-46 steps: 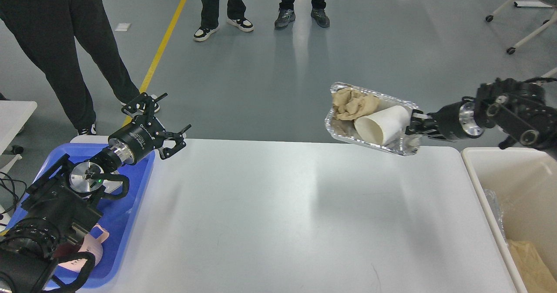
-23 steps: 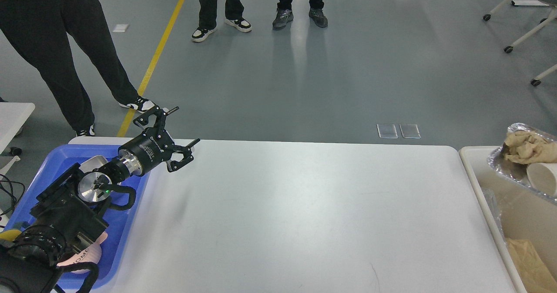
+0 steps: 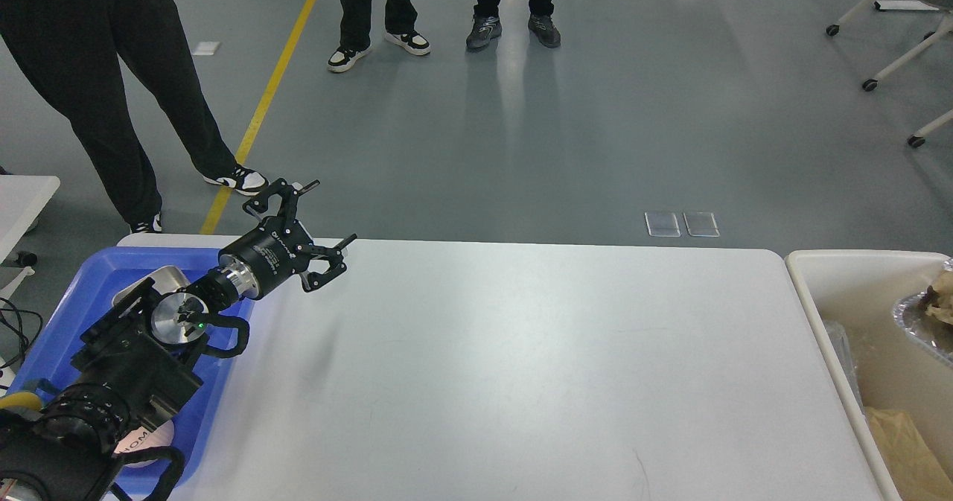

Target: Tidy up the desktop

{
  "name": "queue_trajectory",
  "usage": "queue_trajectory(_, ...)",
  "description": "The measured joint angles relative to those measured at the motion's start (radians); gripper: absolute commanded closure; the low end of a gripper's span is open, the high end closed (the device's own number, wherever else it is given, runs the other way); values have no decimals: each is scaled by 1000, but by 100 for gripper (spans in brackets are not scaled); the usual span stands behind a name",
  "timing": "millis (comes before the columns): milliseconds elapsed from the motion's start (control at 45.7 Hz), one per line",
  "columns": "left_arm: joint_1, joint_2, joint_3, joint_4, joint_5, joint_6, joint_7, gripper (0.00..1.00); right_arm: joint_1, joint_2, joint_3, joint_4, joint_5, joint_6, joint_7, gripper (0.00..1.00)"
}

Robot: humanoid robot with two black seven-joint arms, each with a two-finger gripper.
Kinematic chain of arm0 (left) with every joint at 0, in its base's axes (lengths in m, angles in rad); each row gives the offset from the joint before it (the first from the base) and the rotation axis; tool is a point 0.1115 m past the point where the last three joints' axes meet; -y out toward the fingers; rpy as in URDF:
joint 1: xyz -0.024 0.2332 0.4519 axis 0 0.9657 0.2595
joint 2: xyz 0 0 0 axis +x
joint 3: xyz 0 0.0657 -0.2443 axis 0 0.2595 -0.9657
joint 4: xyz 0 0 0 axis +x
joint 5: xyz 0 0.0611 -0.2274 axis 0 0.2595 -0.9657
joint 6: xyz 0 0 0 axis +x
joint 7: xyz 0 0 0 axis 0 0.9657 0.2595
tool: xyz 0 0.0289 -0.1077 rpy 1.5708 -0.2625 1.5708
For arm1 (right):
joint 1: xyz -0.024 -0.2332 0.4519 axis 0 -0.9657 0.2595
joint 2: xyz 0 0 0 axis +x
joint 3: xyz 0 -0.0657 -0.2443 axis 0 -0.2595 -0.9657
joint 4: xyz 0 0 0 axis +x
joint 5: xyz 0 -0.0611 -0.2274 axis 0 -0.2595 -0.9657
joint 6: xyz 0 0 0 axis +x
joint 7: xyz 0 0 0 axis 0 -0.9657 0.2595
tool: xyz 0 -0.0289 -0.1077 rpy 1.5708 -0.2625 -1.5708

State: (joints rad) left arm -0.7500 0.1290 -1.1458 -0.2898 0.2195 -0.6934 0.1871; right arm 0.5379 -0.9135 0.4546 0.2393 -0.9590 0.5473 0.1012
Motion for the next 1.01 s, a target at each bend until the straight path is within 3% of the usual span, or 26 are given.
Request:
queue_trajectory(175,0,2,0,0,0,0,0,4,-13,60,-2,-51,15,-28,0,100)
queue_trajectory(197,0,2,0,0,0,0,-1,4,-15,68,-2,-58,15,-33,0,95)
queue_trajectory(219,0,2,0,0,0,0,-1,4,-16,77,-2,-66,15,-41,0,79)
queue_trajectory(262,0,1,0,0,0,0,-3,4,-17,92,-2,-78,15,-55,0,24)
queue_trajectory(284,0,0,1,0,0,0,-6,4,-17,100,-2,-83,15,-62,-1,7)
queue_trajectory(328,0,-1,3,0,0,0,-12,4,-18,116,-2,-96,16,-80,-1,0)
queue_trajectory(787,15,7,12,-1,3,-10,-34,4,-6,197,9,-156,112,-122,-3,0)
queue_trajectory(919,20,14,12,-2,3,-11,-35,4,125,212,104,-133,298,-110,7,0)
queue_trajectory(1006,22,18,12,-2,3,-11,-36,4,247,284,210,-114,466,-103,14,0)
